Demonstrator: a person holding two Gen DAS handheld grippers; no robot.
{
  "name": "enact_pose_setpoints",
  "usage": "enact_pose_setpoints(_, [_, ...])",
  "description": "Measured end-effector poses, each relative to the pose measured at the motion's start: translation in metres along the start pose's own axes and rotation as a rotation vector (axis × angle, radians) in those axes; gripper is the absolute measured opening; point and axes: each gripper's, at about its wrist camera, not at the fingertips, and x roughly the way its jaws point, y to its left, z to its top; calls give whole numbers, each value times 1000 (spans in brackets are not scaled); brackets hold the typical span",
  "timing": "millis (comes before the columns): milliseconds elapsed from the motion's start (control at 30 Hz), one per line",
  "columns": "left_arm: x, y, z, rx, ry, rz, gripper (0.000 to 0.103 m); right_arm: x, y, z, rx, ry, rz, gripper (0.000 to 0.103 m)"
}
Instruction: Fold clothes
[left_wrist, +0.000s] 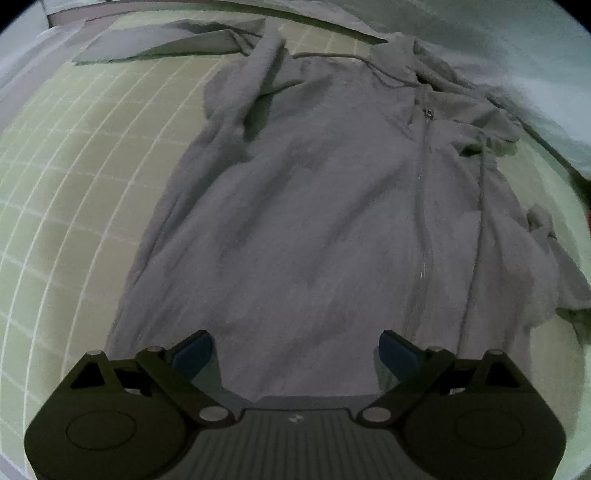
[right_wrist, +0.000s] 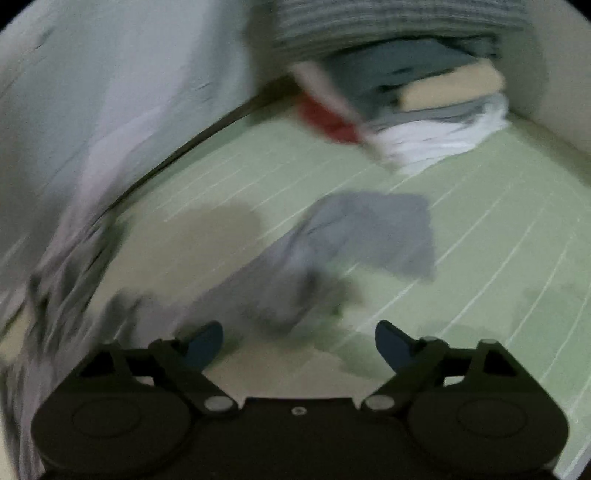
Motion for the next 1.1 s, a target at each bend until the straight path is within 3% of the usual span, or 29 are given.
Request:
enact_pose_setpoints(267, [21, -27, 19, -16, 19, 108, 103, 60, -38, 46, 43, -25, -157, 85])
enact_pose_setpoints(400, [26, -40, 17, 39, 11, 167, 103, 63, -41, 44, -10, -38, -153, 77])
enact_pose_setpoints(600, [25, -40, 16, 31, 9, 171, 103, 66, -47, 42, -90, -57, -146, 74])
enact_pose_setpoints(767, [26, -41, 15, 26, 6, 173, 103, 69, -53, 39, -155, -73, -140, 37])
enact_pose_setpoints(833, [26, -40, 13, 24, 5, 173, 103, 65, -61, 41, -144, -73, -136, 28])
enact_pose_setpoints(967, [27, -40, 12, 21, -1, 174, 103, 62, -82, 48, -103, -86, -188, 27])
enact_pose_setpoints(1100, [28, -41, 14, 18, -8, 174, 103, 64, -106, 60, -94, -104, -294, 25])
